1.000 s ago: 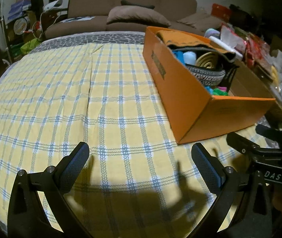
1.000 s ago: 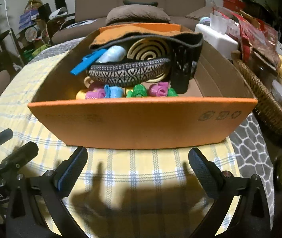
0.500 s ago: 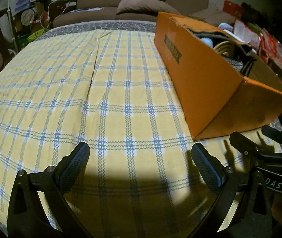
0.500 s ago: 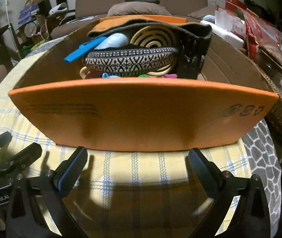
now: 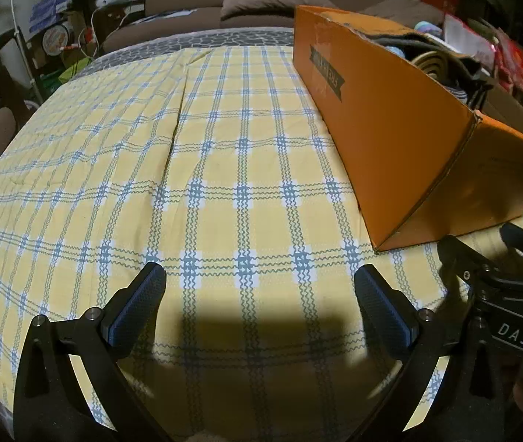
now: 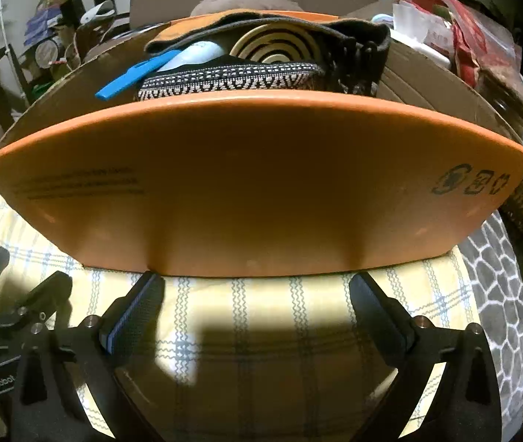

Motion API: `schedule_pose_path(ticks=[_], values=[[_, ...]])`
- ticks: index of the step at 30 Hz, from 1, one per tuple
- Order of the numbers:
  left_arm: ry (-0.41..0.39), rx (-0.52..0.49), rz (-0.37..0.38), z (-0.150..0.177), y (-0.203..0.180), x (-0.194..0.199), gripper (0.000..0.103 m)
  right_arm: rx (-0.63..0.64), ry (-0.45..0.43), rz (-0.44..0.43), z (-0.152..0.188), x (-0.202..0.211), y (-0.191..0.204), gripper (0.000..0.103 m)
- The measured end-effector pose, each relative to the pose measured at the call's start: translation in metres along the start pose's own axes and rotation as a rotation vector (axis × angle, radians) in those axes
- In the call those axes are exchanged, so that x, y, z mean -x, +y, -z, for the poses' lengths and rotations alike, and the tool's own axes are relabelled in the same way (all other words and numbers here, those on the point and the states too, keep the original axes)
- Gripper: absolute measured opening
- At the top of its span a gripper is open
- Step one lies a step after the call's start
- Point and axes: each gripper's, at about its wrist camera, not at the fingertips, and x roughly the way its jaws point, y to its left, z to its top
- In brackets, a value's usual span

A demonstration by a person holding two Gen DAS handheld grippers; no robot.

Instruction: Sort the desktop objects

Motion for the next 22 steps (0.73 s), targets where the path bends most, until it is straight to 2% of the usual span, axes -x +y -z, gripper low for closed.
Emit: schedule_pose_path(ticks=[22], values=[[-0.001, -0.003, -0.003, -0.0014, 0.0014, -0.0001, 0.103, -0.001, 0.004, -0.001, 0.0001, -0.0005, 0.0006, 0.103]])
